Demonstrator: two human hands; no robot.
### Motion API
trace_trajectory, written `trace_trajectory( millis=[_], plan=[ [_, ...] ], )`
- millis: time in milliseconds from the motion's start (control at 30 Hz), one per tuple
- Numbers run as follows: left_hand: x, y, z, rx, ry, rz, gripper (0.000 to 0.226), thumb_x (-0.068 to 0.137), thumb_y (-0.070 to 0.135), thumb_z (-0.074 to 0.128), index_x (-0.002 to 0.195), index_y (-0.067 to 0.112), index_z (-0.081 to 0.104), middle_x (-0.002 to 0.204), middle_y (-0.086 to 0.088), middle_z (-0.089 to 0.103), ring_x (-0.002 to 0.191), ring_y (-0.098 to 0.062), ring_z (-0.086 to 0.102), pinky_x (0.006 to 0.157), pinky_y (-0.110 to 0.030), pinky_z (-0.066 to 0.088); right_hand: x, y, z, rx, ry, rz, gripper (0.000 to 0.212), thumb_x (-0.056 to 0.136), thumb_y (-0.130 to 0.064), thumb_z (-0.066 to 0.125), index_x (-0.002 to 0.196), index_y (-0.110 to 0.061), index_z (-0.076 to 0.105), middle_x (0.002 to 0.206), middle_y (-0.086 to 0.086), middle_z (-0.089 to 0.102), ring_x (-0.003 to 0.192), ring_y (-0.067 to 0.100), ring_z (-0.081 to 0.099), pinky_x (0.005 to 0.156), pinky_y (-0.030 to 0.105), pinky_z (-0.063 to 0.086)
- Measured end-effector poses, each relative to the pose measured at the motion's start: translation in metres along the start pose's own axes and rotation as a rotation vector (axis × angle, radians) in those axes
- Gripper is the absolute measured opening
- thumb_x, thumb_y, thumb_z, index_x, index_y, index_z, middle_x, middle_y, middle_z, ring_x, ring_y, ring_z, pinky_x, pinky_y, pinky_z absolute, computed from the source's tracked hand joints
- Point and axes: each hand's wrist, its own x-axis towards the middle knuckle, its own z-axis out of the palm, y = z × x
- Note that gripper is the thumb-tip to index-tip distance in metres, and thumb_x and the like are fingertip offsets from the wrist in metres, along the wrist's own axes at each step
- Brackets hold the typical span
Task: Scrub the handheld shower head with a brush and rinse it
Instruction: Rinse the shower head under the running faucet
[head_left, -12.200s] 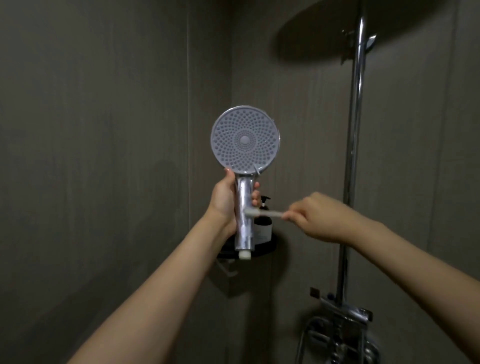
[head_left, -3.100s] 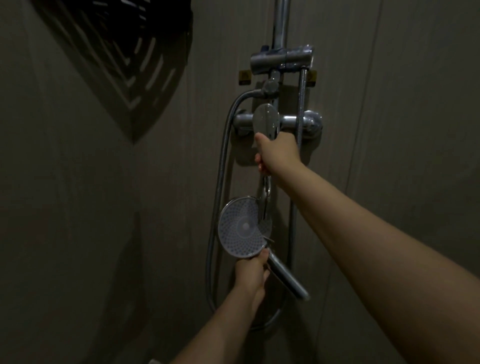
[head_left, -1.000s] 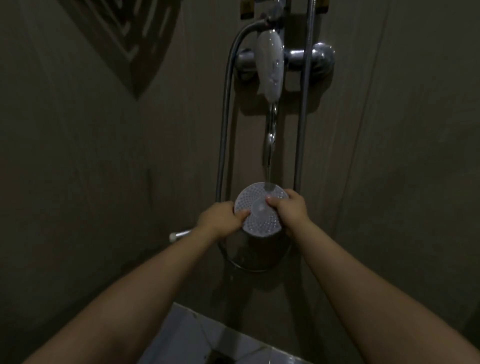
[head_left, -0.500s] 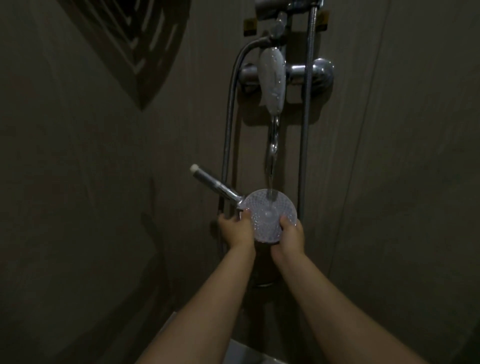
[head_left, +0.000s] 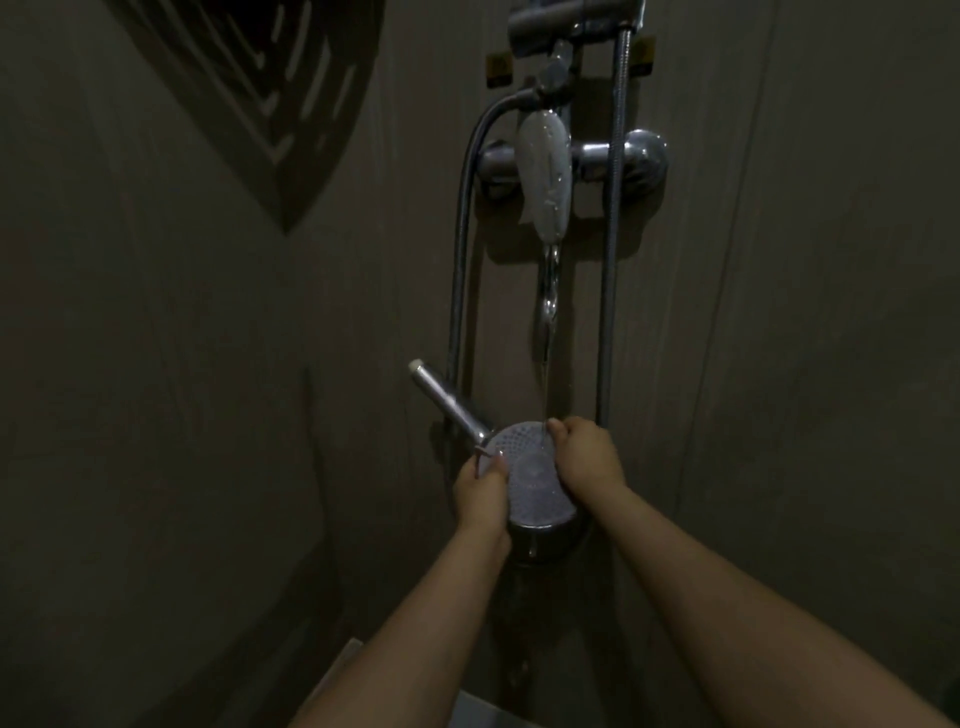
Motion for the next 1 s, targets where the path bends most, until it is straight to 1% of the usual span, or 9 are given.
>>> trace_trajectory(
  millis=[133,233,300,433,567,667,800,900,1000],
  plan=[
    [-0.01,-0.001,0.013,-0.249,-0.026,-0.08,0.028,0.097,0.02,0.042,0.117,0.008,0.058,0.101,-0.013,0.066,0.088,-0.026,0.063,0.074,-0.035,0.052,-0.006,-0.004,0.008,-0.71,0.016,-0.379,0.047,0.096,-0.043,0.031,0.13,-0.013,0.044,0.127,0.015,0.051,0.119,0.03,0.046,0.097,0.044,0.037],
    [-0.014,0.009,0.014,-0.331,-0.105,-0.135,0.035,0.099,0.025,0.033,0.101,0.01,0.063,0.093,-0.012,0.067,0.084,-0.025,0.062,0.08,-0.037,0.049,-0.013,-0.001,0.018,-0.66,-0.192,-0.391,0.066,0.094,-0.058,0.018,0.149,-0.023,0.007,0.156,0.012,0.013,0.146,0.028,0.007,0.114,0.056,0.001],
    [-0.011,0.011,0.008,-0.336,-0.118,-0.134,0.033,0.098,0.024,0.036,0.103,0.01,0.065,0.098,-0.013,0.068,0.09,-0.027,0.064,0.086,-0.04,0.048,-0.013,0.002,0.02,-0.676,-0.234,-0.501,0.063,0.094,-0.057,0.015,0.149,-0.027,0.003,0.159,0.005,-0.002,0.147,0.022,-0.005,0.113,0.056,-0.009],
    [-0.002,0.007,0.004,-0.267,-0.079,-0.075,0.033,0.097,0.023,0.037,0.115,0.007,0.059,0.11,-0.02,0.065,0.097,-0.032,0.063,0.088,-0.044,0.05,-0.009,0.01,0.011,-0.565,-0.069,-0.409,0.061,0.092,-0.058,0.028,0.145,-0.029,0.021,0.152,0.006,0.024,0.14,0.026,0.024,0.114,0.049,0.019],
    [0.005,0.006,0.01,-0.228,-0.015,0.011,0.025,0.093,0.012,0.041,0.098,0.006,0.064,0.104,-0.021,0.066,0.087,-0.031,0.063,0.081,-0.04,0.051,-0.004,0.018,0.006,-0.115,0.028,0.008,0.051,0.093,-0.052,0.037,0.115,-0.008,0.051,0.109,0.015,0.06,0.094,0.029,0.061,0.078,0.038,0.051],
    [0.009,0.003,0.009,-0.265,0.014,0.031,0.022,0.093,0.013,0.047,0.104,0.003,0.063,0.105,-0.021,0.066,0.087,-0.031,0.063,0.078,-0.037,0.051,-0.006,0.01,0.003,0.13,0.076,0.055,0.041,0.098,-0.035,0.036,0.094,-0.003,0.059,0.092,0.016,0.064,0.072,0.02,0.055,0.063,0.027,0.042],
    [-0.003,-0.009,0.014,-0.256,-0.072,-0.057,0.033,0.084,0.009,0.063,0.116,0.011,0.058,0.109,-0.014,0.067,0.098,-0.029,0.065,0.082,-0.039,0.055,-0.004,0.002,0.007,0.298,0.189,0.109,0.037,0.099,-0.028,0.035,0.102,-0.001,0.061,0.09,0.012,0.062,0.078,0.021,0.055,0.067,0.028,0.042],
    [-0.002,-0.011,0.01,-0.212,-0.046,-0.099,0.039,0.078,0.012,0.07,0.115,0.013,0.058,0.11,-0.014,0.067,0.098,-0.028,0.065,0.082,-0.039,0.055,-0.008,0.002,0.005,0.418,0.006,0.032,0.026,0.092,-0.023,0.054,0.111,-0.006,0.054,0.105,0.008,0.063,0.092,0.02,0.059,0.08,0.035,0.05],
    [0.007,-0.011,0.001,-0.172,0.01,-0.03,0.033,0.076,0.015,0.072,0.108,0.01,0.062,0.106,-0.014,0.069,0.095,-0.027,0.067,0.088,-0.042,0.054,-0.012,0.004,-0.004,0.446,-0.206,-0.011,0.041,0.083,-0.018,0.067,0.119,-0.009,0.048,0.104,0.0,0.056,0.094,0.014,0.055,0.079,0.026,0.047]
  ],
)
